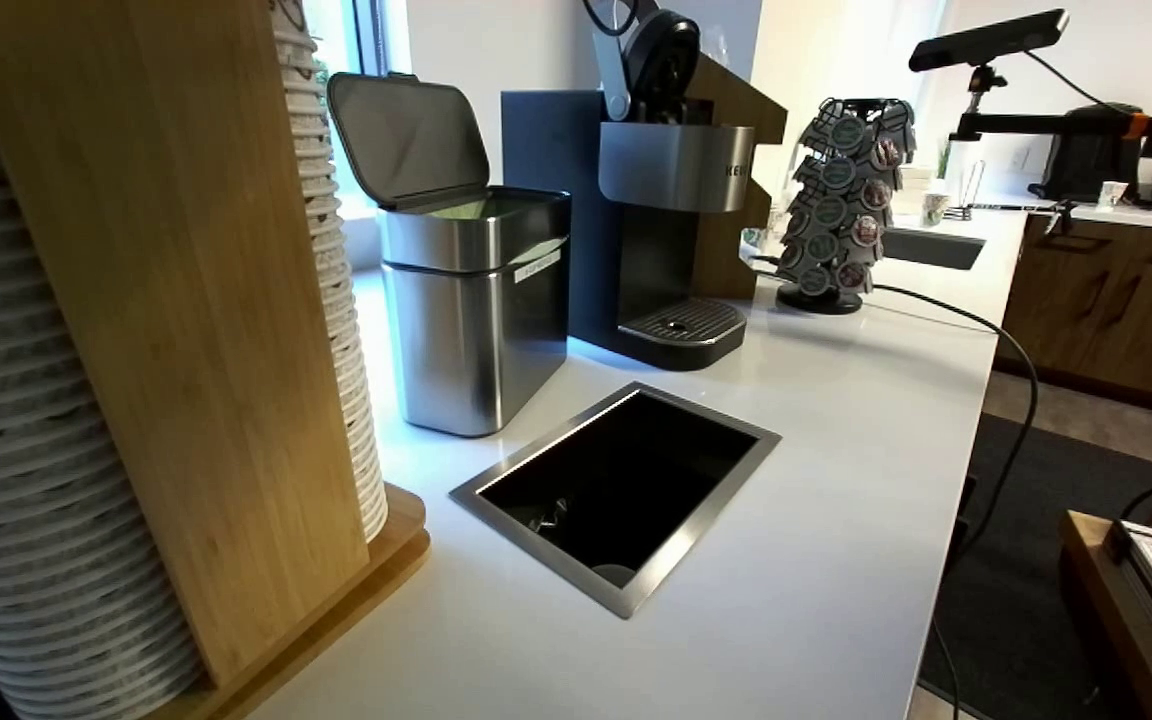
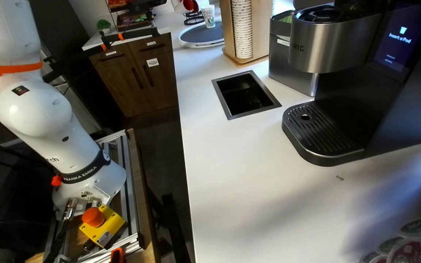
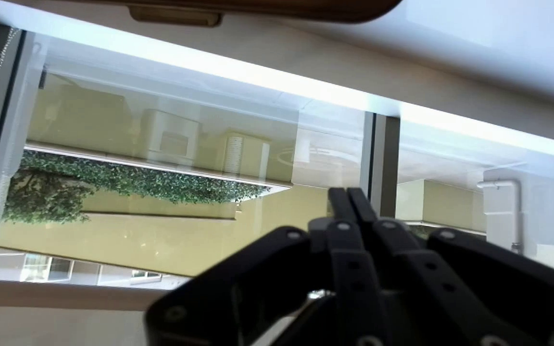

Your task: Open the lid of coffee maker, then remove the coffee pod from the coffeemaker and put it in the bin and finally close the lid of the bin

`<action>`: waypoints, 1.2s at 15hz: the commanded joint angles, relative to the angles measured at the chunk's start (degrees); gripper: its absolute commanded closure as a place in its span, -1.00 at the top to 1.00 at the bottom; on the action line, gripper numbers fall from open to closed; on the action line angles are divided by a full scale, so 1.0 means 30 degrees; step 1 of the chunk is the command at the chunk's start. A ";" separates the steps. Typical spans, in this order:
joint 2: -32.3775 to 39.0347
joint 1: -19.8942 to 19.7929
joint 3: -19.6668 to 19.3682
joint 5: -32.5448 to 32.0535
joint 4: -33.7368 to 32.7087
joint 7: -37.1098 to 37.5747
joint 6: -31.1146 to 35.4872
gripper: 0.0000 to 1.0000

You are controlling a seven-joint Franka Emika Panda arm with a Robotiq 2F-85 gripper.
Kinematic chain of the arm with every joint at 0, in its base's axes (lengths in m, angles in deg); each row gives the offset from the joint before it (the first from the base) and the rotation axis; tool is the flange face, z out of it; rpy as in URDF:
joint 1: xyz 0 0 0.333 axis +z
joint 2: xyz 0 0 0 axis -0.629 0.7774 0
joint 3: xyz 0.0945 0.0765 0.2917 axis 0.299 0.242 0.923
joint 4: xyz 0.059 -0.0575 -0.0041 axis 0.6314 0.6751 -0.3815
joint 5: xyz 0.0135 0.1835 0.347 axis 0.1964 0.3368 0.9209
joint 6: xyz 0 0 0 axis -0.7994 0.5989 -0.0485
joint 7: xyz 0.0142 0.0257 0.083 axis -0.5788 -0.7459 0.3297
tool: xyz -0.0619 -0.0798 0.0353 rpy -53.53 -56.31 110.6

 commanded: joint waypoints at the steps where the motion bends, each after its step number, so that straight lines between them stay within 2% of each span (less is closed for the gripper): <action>1: 0.2266 -0.0404 -0.0550 -0.0015 -0.2427 0.0892 -0.0649 -1.00; 5: 0.3597 -0.0595 -0.1105 -0.0105 -0.3673 0.1461 -0.1094 -1.00; 9: 0.4361 -0.0571 -0.1640 -0.0238 -0.4531 0.1714 -0.2518 -1.00; 10: 0.3893 -0.2223 0.0480 -0.3008 -0.4645 0.3348 -0.2827 -1.00; 14: 0.3993 -0.3869 0.2524 -0.5703 -0.5389 0.4771 -0.4287 -1.00; 18: 0.4052 -0.5302 0.4378 -0.6693 -0.5921 0.5105 -0.5416 -1.00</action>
